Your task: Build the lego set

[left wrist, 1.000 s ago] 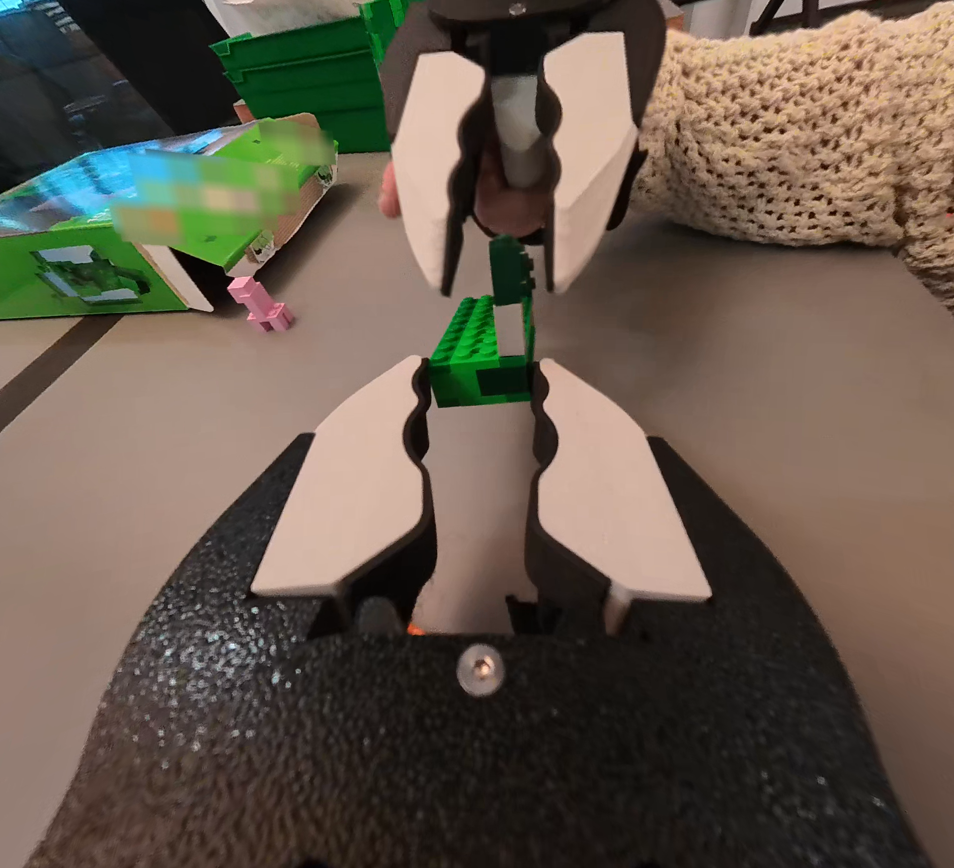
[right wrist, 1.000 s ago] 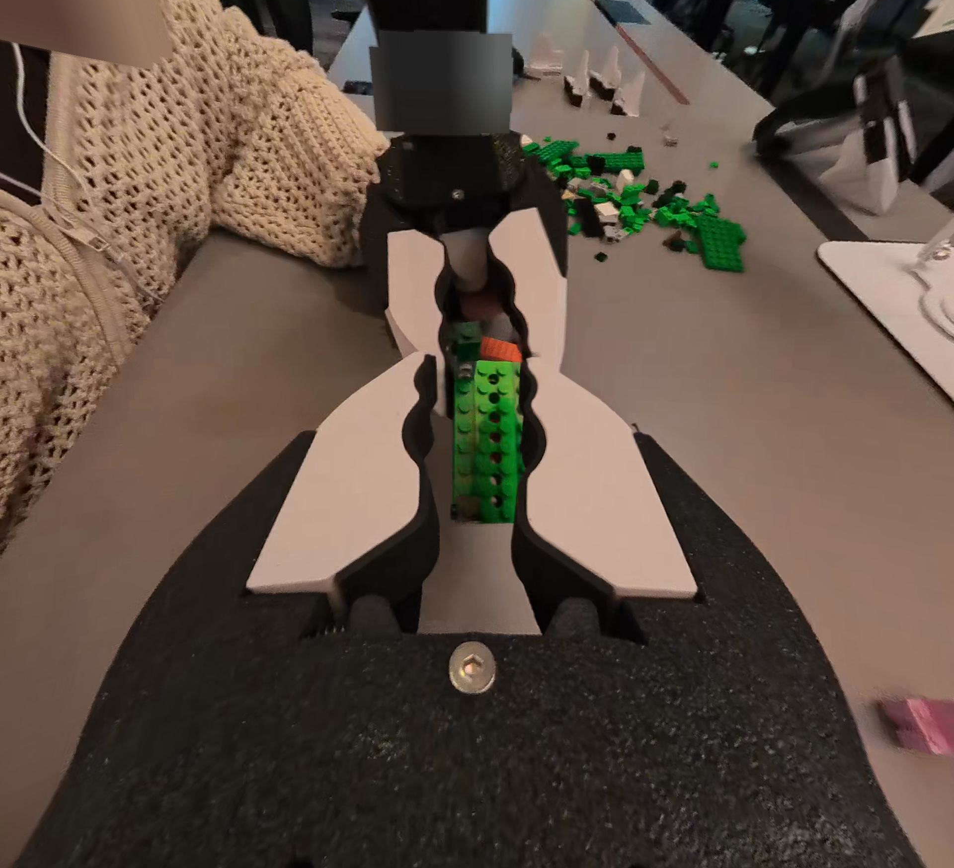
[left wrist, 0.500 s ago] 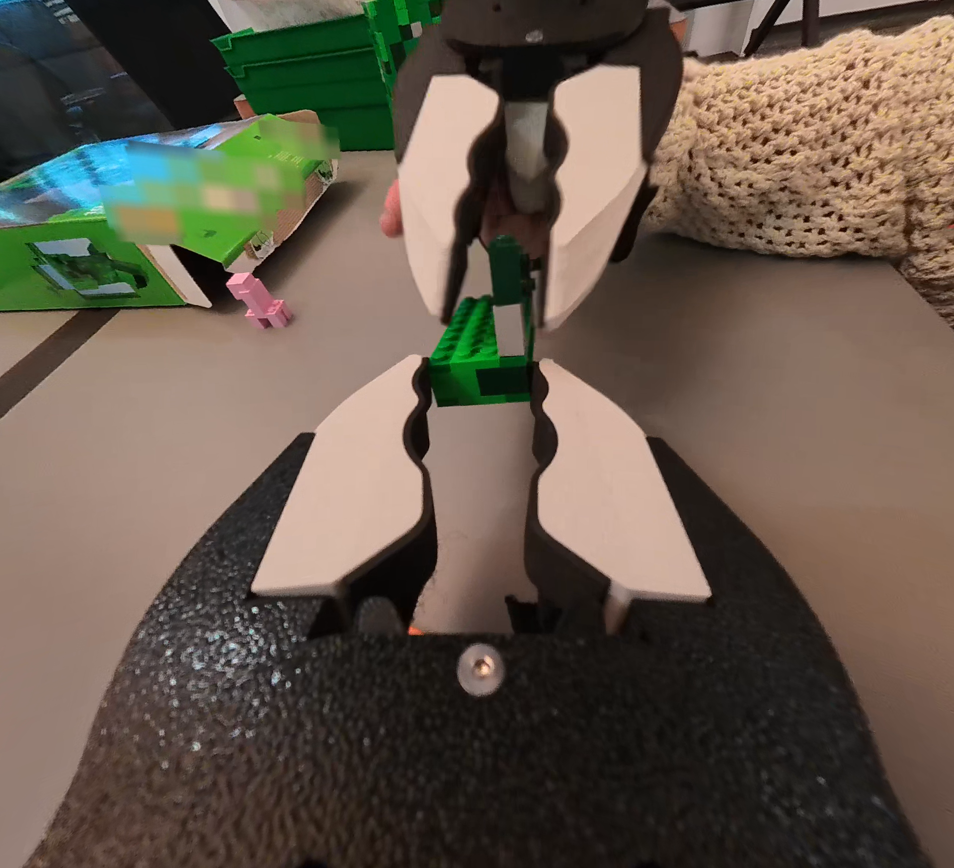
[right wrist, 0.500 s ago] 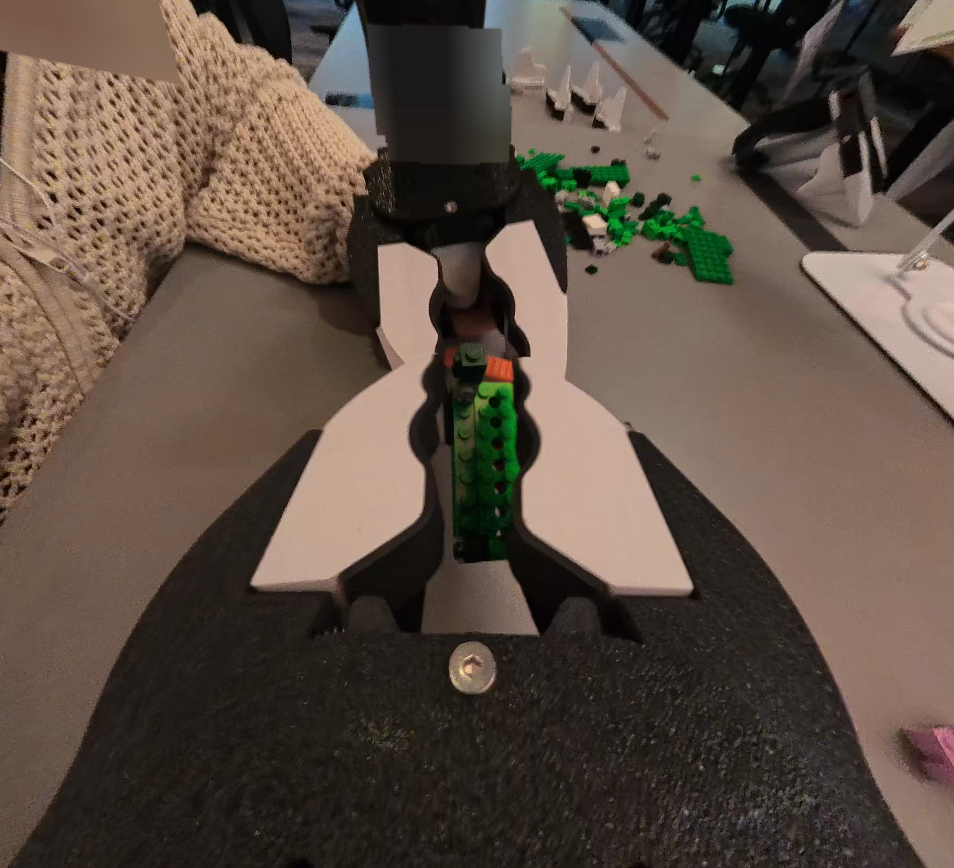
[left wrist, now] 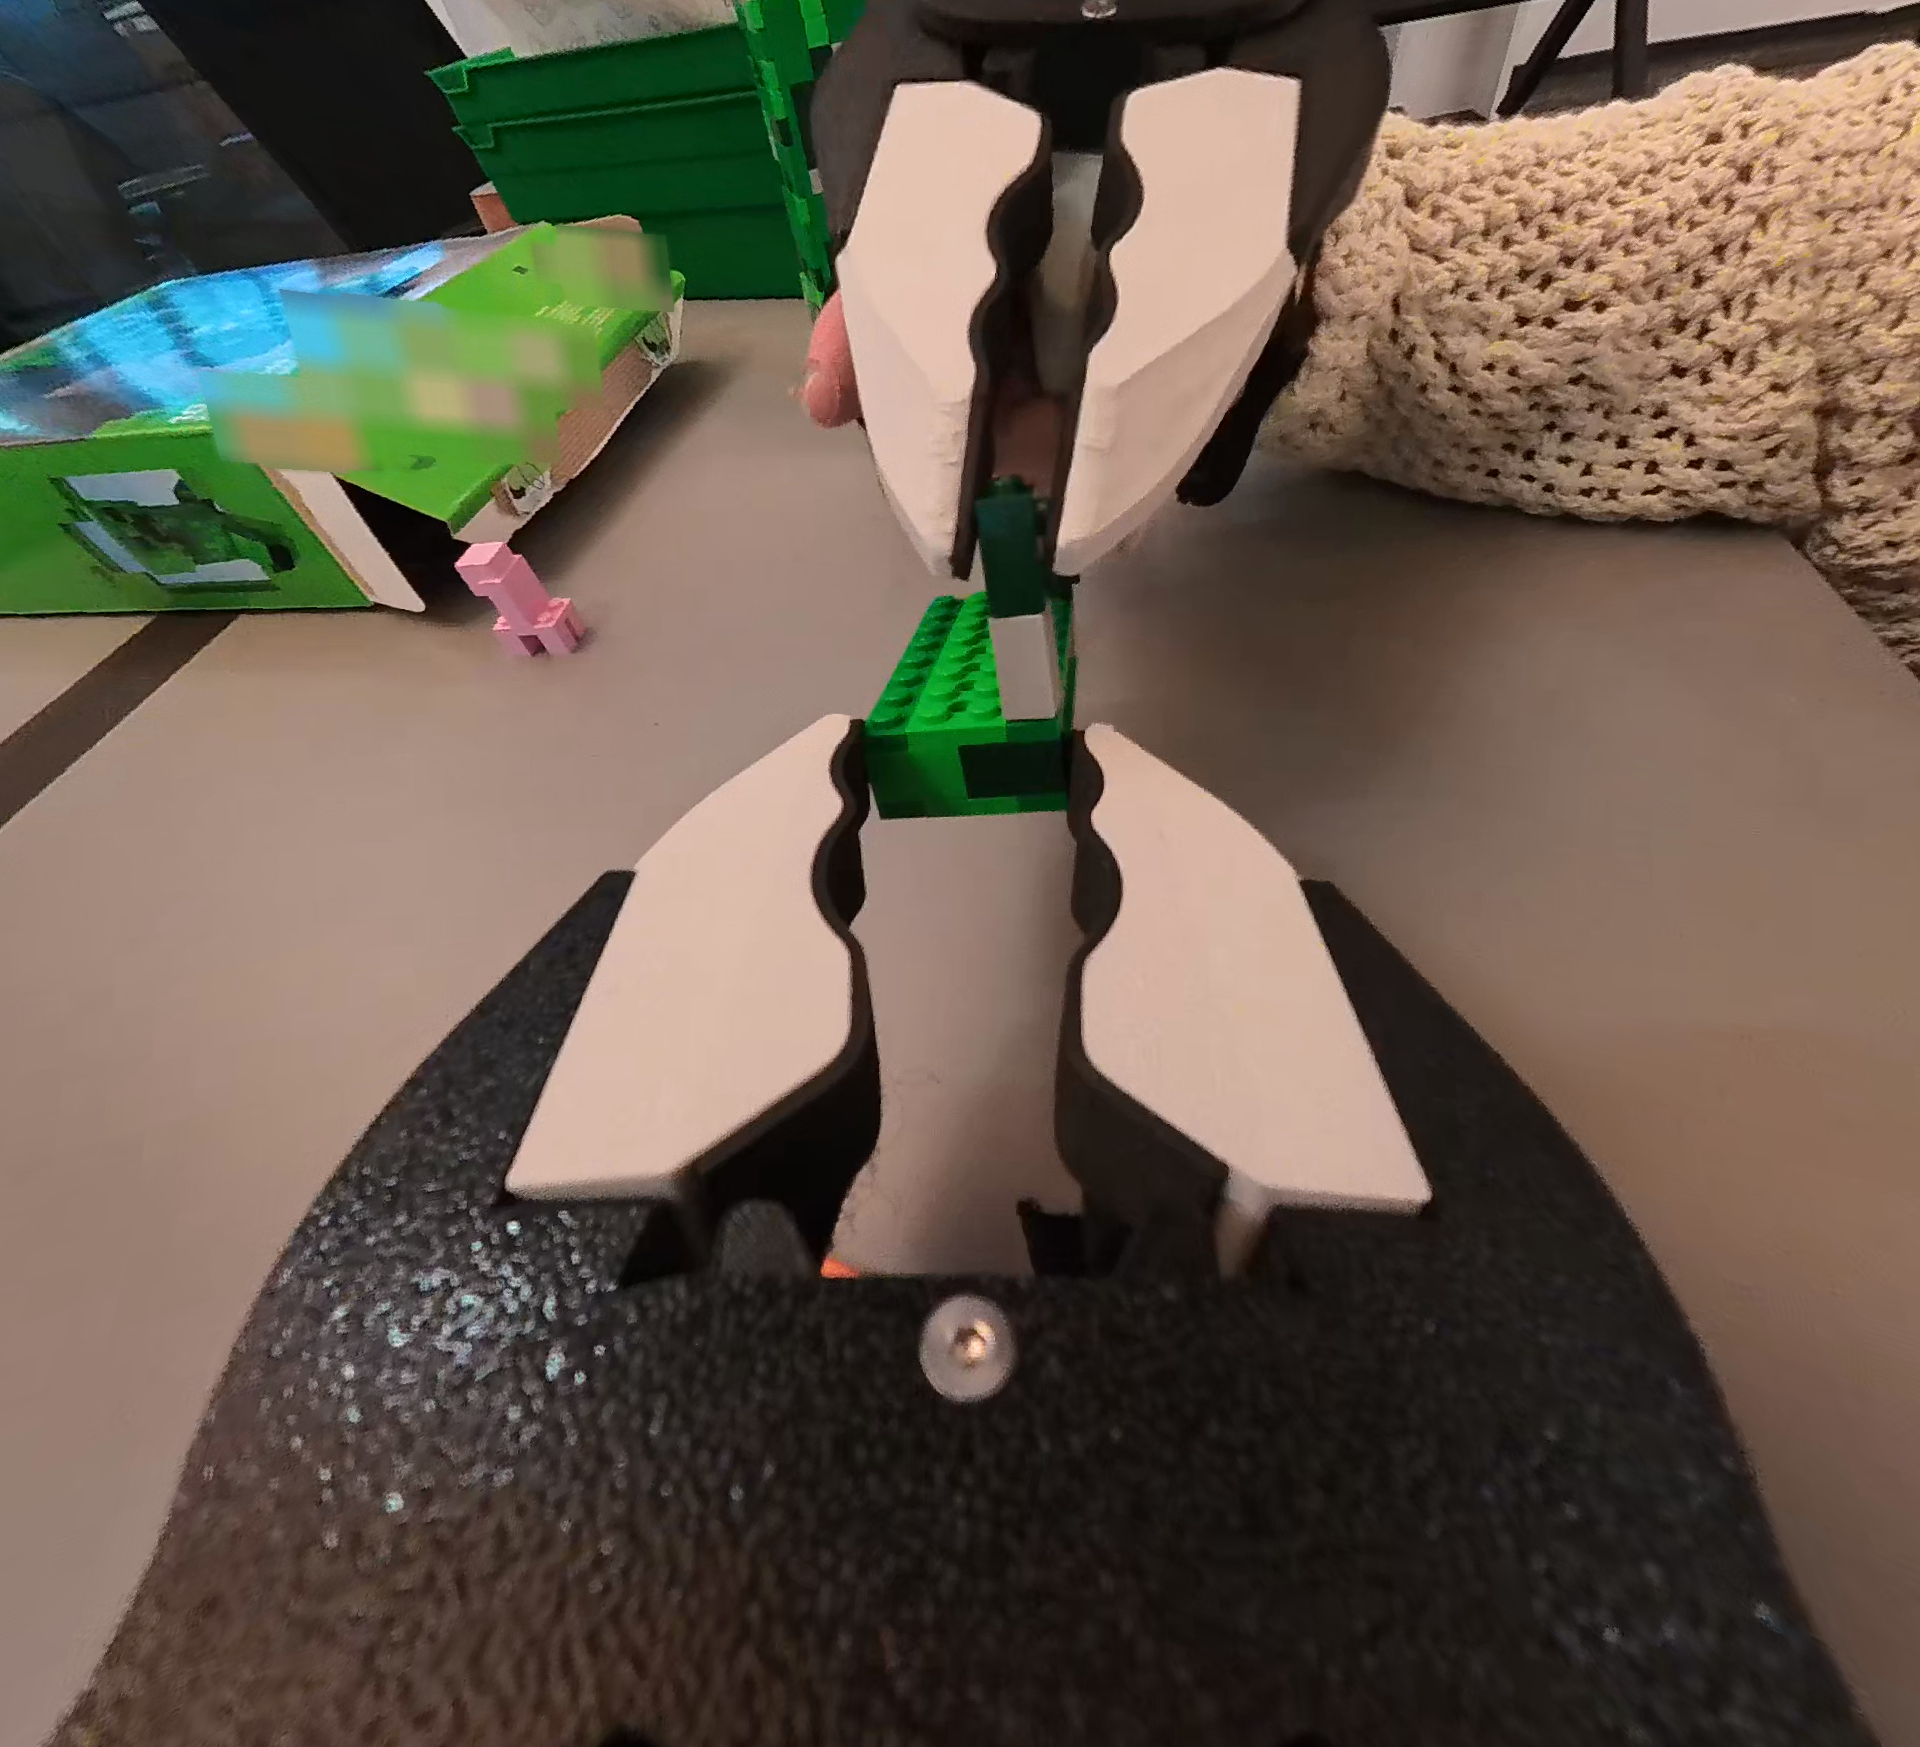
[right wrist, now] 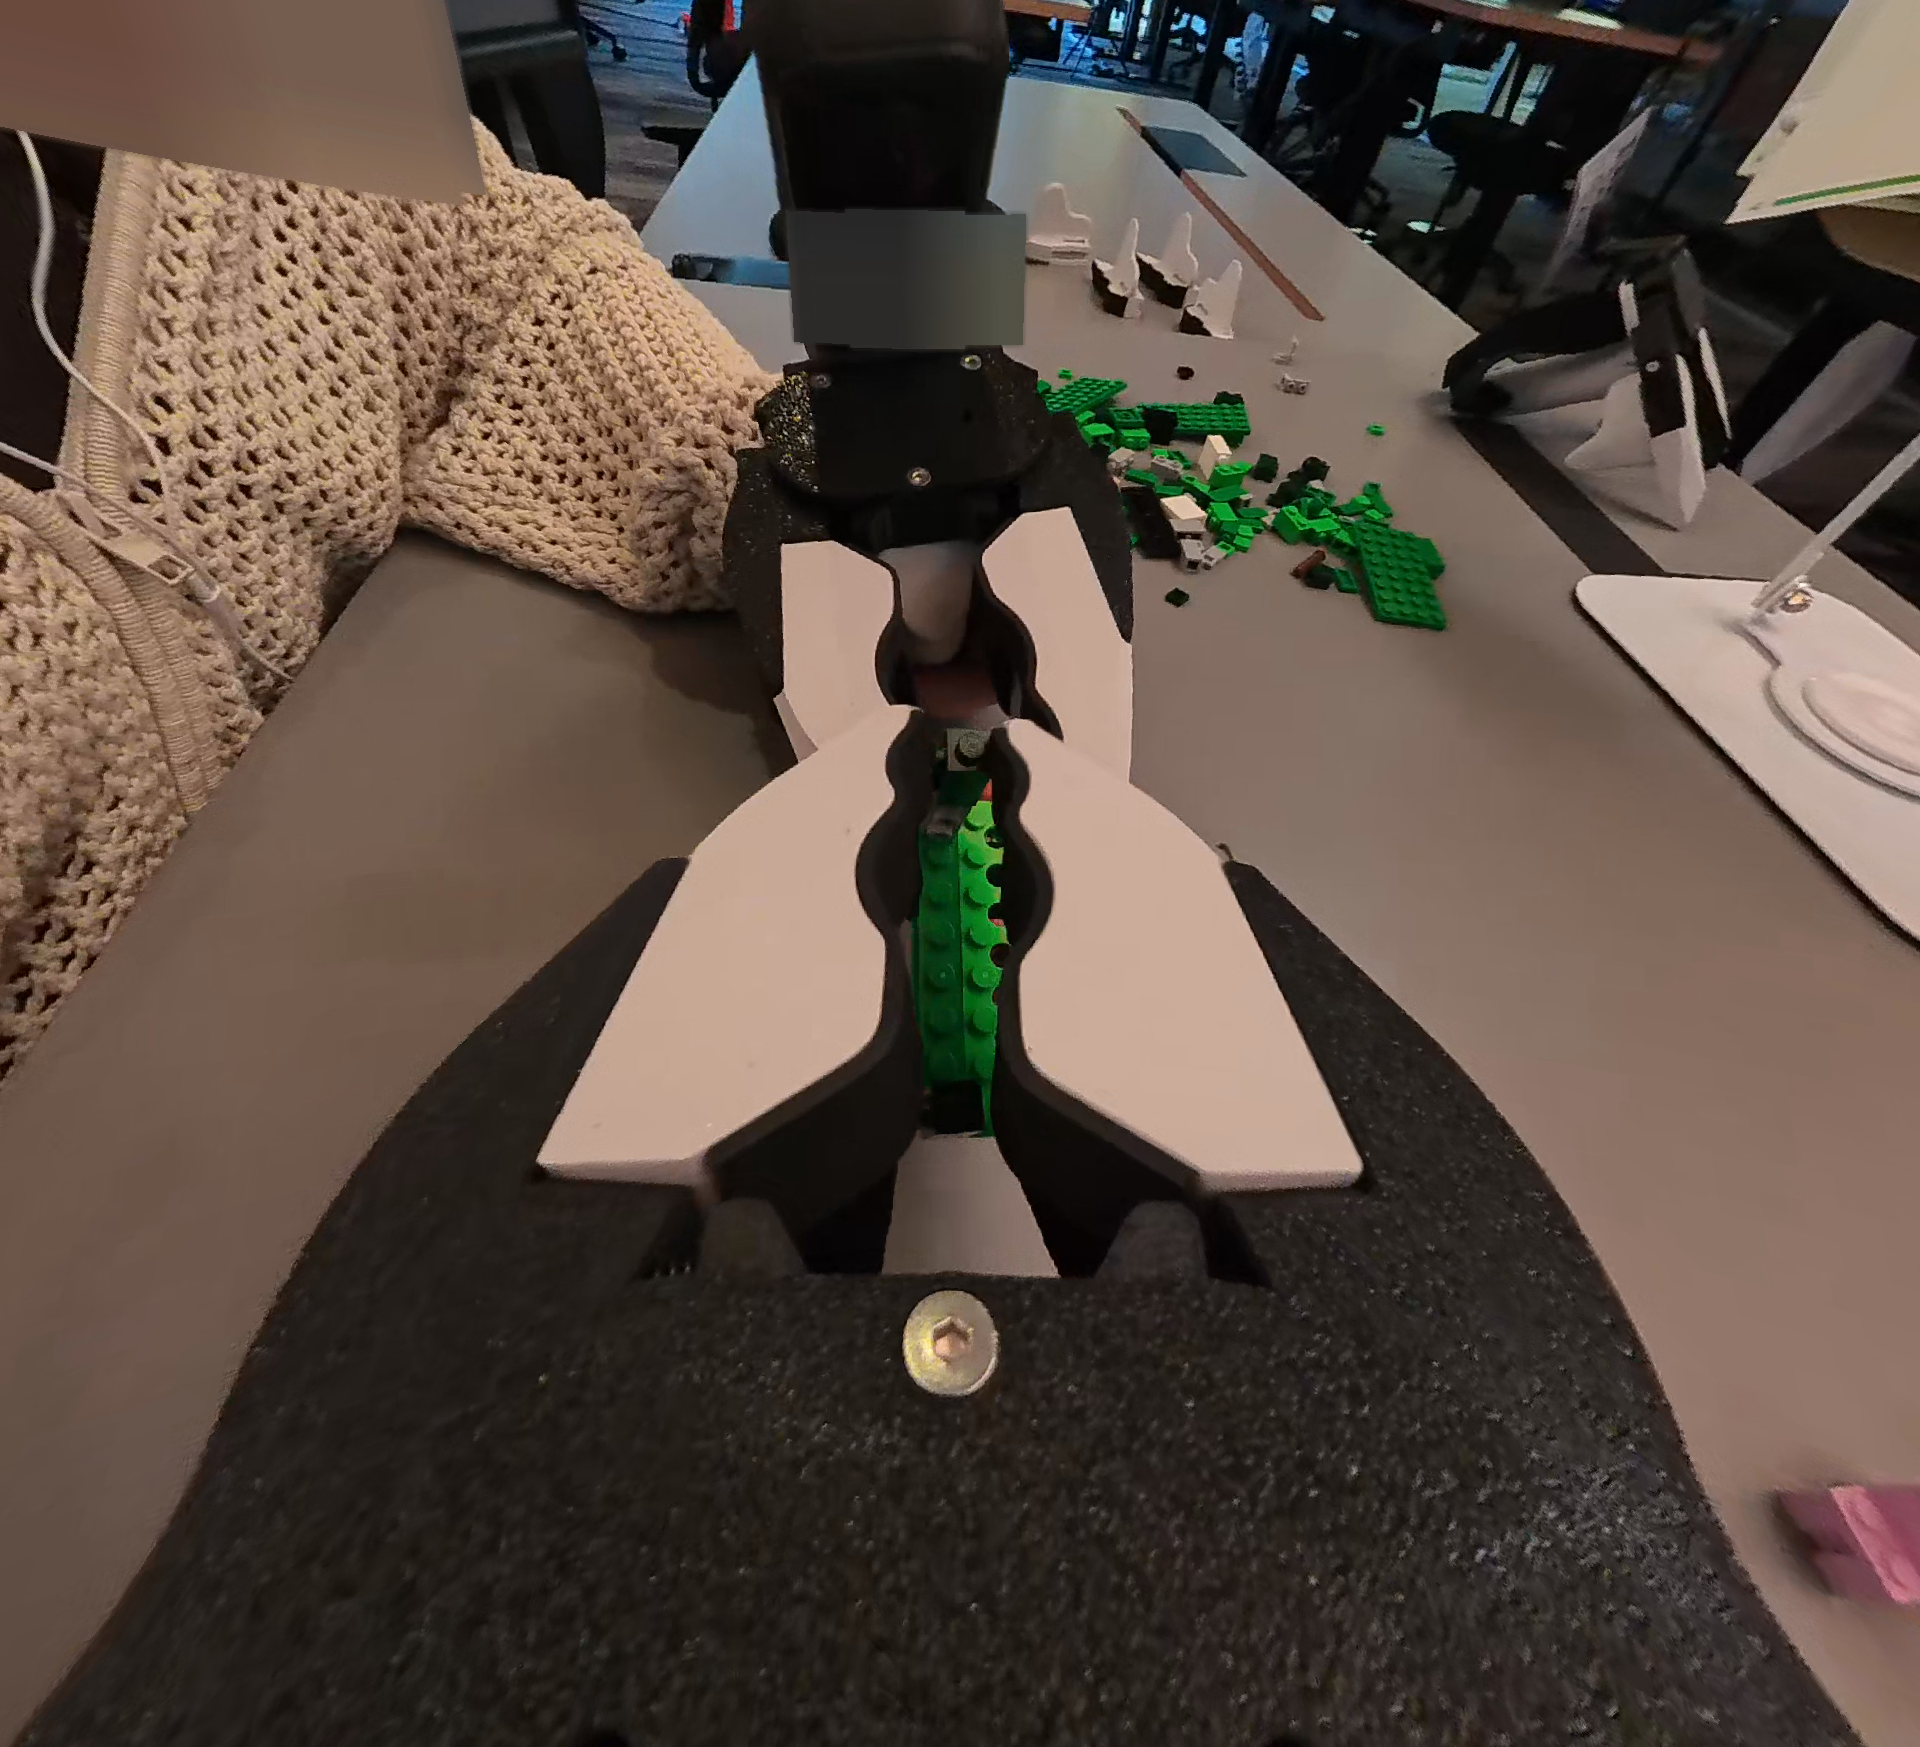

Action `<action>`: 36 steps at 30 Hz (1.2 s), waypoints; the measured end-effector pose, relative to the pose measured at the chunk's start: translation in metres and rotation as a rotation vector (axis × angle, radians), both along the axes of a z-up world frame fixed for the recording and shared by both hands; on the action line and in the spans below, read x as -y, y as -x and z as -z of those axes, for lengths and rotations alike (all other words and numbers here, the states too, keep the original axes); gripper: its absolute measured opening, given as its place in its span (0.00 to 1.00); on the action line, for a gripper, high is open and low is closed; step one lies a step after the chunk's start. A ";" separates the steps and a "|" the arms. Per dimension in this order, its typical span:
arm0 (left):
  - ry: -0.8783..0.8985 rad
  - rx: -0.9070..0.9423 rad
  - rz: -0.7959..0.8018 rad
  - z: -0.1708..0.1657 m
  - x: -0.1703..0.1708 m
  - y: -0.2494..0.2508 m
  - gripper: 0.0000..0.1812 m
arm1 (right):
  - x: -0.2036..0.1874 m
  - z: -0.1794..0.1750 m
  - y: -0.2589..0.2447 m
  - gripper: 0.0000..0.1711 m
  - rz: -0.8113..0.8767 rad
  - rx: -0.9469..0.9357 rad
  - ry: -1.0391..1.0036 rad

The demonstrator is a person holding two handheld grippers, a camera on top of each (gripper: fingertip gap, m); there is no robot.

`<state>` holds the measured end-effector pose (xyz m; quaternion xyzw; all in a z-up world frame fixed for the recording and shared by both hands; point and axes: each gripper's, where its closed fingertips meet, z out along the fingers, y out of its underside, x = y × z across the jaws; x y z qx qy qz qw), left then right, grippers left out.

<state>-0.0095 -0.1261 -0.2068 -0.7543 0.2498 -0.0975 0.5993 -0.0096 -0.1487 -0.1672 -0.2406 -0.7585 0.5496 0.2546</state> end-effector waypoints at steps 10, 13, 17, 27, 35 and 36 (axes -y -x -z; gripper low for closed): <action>-0.043 0.131 -0.067 -0.014 -0.001 0.021 0.20 | -0.060 -0.061 0.006 0.20 0.302 -0.391 0.187; -0.084 0.239 -0.131 -0.029 0.000 0.041 0.20 | -0.113 -0.072 0.005 0.19 0.608 -0.561 0.167; -0.101 0.262 -0.277 -0.033 0.001 0.078 0.20 | -0.143 -0.040 0.019 0.19 0.791 -0.510 0.016; 0.239 -0.049 -0.373 0.020 -0.032 0.054 0.20 | -0.154 -0.021 0.026 0.22 0.813 -0.289 0.087; 0.414 -0.190 -0.490 0.056 -0.032 0.054 0.20 | -0.151 -0.015 0.023 0.26 0.820 -0.182 -0.003; 0.410 -0.194 -0.501 0.056 -0.031 0.055 0.21 | -0.147 -0.016 0.021 0.26 0.815 -0.175 -0.026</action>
